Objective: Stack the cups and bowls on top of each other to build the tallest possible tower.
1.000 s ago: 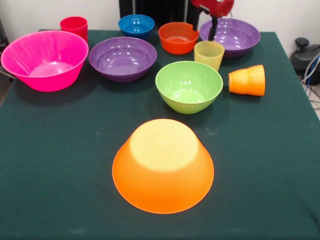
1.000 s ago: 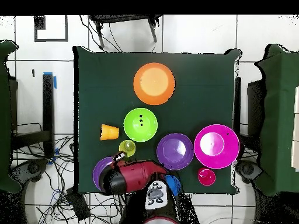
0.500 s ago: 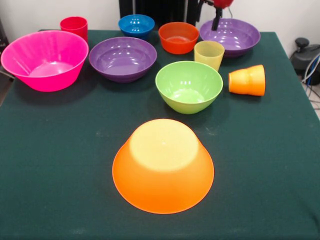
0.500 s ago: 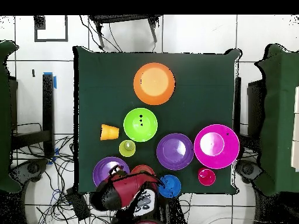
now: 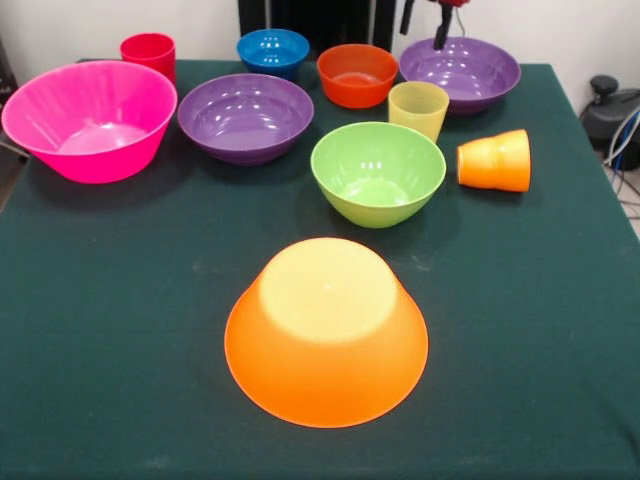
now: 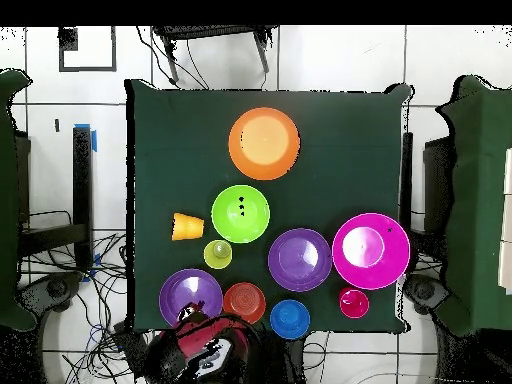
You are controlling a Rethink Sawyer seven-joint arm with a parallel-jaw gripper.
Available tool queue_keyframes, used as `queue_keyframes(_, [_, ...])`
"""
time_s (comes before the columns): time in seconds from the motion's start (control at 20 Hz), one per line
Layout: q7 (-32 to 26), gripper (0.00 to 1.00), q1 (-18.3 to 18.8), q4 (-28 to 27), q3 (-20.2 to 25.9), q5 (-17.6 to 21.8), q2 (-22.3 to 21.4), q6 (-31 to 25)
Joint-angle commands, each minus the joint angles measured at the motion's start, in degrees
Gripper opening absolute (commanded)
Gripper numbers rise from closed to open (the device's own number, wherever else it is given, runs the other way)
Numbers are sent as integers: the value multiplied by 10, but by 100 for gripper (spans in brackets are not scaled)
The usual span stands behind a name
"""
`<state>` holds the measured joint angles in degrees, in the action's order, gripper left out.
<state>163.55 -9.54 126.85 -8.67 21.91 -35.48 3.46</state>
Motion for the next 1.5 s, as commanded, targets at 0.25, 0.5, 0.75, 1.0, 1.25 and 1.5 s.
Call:
queue_keyframes(0.25, [2,100,-8,-5,-29,47,86,77])
queue_keyframes(0.5, [-5,100,8,-9,-27,64,86,75])
queue_keyframes(0.75, [-2,100,12,-17,-26,70,87,69])
queue_keyframes(1.0, [-2,100,19,-22,-30,77,94,76])
queue_keyframes(1.25, [-2,100,20,-34,-46,86,111,94])
queue_keyframes(1.5, [4,100,9,-42,-59,84,128,111])
